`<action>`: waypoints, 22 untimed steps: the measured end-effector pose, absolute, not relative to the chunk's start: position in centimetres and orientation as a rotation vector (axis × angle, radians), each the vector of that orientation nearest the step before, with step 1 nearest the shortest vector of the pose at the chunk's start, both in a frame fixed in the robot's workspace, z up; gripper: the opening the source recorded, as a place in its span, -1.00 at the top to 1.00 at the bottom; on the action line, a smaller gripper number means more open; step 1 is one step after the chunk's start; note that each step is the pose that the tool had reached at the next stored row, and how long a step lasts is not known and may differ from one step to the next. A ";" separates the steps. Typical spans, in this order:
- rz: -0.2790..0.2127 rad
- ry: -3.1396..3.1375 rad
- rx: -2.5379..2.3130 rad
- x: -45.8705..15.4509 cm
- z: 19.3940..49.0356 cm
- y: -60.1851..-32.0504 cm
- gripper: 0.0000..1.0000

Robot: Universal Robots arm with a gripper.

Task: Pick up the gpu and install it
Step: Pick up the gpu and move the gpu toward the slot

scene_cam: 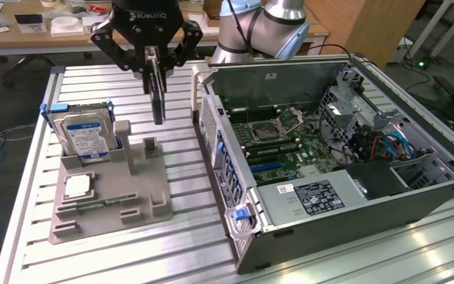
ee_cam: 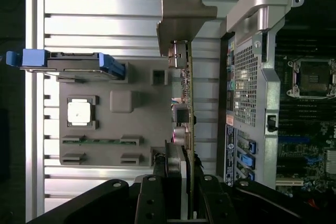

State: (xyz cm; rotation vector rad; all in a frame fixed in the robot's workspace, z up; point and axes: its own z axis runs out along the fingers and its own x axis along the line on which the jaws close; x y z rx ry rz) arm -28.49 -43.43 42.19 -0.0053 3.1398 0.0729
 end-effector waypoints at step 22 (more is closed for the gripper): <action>0.073 3.140 -0.005 -23.3 42.2 -43.4 0.44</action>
